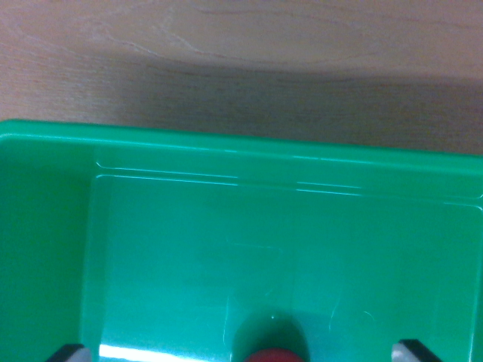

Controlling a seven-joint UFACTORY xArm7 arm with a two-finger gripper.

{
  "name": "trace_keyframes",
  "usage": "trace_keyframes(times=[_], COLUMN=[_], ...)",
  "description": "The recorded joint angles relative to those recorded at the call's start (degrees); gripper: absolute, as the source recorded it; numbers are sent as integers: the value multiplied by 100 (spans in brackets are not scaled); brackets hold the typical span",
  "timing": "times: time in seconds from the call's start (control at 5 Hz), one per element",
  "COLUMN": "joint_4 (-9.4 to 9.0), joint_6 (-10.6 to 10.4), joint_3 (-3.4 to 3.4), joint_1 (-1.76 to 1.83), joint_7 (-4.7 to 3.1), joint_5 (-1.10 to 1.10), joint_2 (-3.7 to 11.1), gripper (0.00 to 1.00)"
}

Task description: Pick fruit

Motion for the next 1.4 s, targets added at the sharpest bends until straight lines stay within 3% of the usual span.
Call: trace_keyframes(times=[0.2, 0.4, 0.6, 0.8, 1.0, 1.2, 1.4], joint_4=[-226, -226, -458, -458, -704, -704, -971], joint_6=[-197, -197, -399, -399, -614, -614, -847], joint_3=[-8, -8, -15, -15, -24, -24, -33], joint_1=[-8, -8, -16, -16, -25, -25, -35], joint_7=[11, 11, 22, 22, 34, 34, 47], joint_5=[-31, -31, -63, -63, -97, -97, -134], joint_2=[6, 6, 12, 12, 19, 19, 26], gripper=[0, 0, 0, 0, 0, 0, 0])
